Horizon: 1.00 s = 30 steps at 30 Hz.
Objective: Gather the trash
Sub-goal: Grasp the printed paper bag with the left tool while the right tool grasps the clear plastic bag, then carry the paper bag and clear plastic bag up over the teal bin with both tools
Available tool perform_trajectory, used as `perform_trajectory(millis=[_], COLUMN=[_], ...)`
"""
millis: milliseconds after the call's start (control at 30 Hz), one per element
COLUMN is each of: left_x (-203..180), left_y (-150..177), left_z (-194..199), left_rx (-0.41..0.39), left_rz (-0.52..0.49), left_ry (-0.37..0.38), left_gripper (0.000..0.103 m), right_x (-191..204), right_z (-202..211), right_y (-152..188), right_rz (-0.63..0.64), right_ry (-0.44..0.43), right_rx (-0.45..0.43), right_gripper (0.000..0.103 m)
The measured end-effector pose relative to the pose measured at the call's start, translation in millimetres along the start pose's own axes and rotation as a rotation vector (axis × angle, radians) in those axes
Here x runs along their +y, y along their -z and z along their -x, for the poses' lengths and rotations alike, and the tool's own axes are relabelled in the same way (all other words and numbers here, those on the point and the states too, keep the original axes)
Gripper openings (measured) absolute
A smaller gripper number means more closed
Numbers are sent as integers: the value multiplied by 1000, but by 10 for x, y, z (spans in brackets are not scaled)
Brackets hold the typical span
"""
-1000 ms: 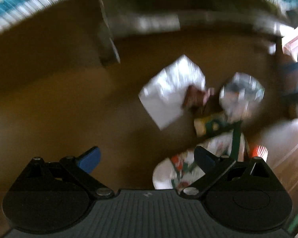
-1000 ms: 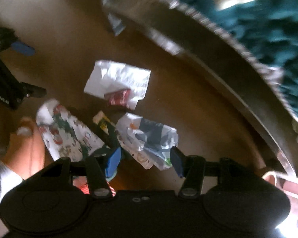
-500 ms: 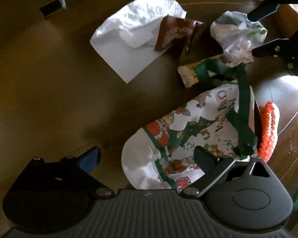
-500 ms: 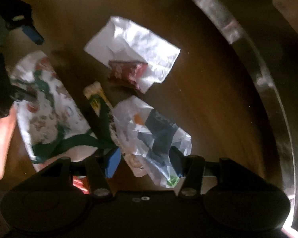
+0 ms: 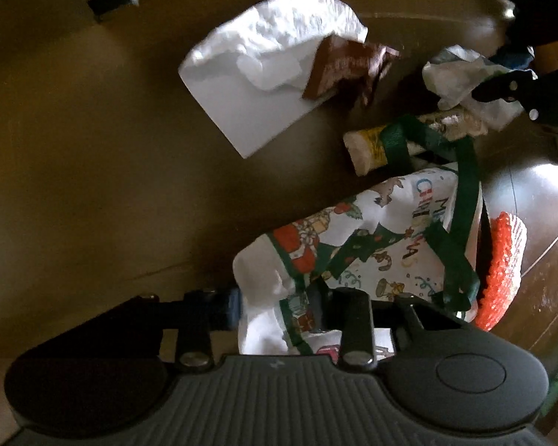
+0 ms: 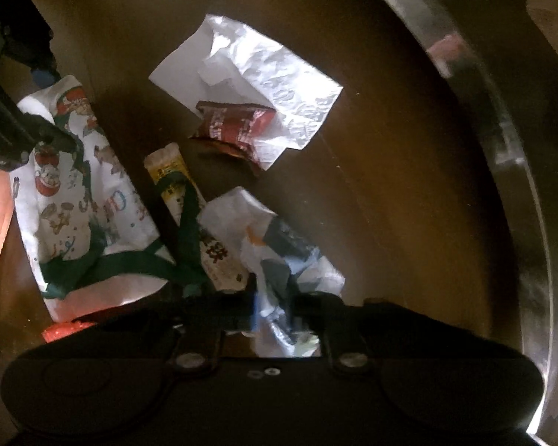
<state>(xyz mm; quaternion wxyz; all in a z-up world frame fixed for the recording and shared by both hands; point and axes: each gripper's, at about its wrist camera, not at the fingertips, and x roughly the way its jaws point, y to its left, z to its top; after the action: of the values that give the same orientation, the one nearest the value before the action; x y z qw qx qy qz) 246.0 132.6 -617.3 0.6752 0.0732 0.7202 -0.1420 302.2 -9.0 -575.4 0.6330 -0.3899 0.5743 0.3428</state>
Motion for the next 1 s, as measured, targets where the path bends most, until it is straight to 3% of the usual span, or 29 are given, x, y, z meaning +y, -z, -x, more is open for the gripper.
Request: perform_trajectory(millis=[300,500,1000], left_x=[-15,31,34], left_y=[47,100,193], left_z=[612,1122,2746], left_rx=[-88,-170,-475], left_rz=[-10,12,19], left_ry=[-24,-71,-284], left_gripper=[18,15,15], right_x=[-103,-199,-216], right_z=[551,1168,2801], right_y=[231,359,699], right_rz=[-131,-256,-470], right_ry=[39,37,120], right_rx=[-55,-156,-425], right_gripper=[5,4,3])
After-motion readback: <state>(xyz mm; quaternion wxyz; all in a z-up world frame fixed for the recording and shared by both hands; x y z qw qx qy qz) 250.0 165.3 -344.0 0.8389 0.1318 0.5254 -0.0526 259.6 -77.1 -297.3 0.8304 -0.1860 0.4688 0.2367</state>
